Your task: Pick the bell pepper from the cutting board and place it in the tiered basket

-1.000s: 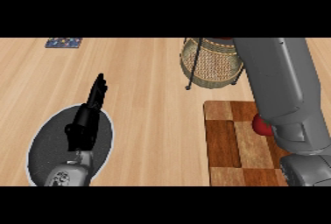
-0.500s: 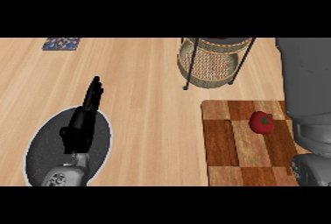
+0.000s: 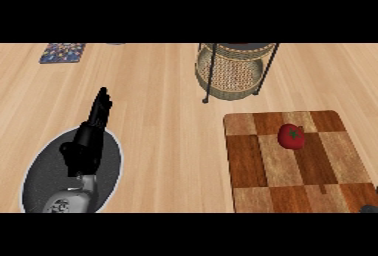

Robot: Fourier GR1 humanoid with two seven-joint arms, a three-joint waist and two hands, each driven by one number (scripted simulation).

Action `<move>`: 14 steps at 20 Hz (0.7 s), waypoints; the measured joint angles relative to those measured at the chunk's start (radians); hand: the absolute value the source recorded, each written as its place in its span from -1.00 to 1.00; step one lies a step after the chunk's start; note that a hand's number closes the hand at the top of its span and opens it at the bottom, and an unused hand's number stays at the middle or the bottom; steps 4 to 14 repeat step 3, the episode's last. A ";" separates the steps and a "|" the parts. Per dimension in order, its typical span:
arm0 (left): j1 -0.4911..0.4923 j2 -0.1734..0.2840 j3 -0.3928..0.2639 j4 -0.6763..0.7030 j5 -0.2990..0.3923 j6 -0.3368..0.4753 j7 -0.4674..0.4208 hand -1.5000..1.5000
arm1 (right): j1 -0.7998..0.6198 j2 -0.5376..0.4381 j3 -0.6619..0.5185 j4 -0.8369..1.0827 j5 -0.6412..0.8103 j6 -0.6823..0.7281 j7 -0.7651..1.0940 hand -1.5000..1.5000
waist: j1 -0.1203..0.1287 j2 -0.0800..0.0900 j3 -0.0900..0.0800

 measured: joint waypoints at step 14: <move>0.018 0.004 0.007 -0.003 0.003 0.001 -0.012 0.00 | 0.140 -0.032 -0.083 -0.135 -0.113 0.084 -0.035 -1.00 | -0.007 -0.001 0.000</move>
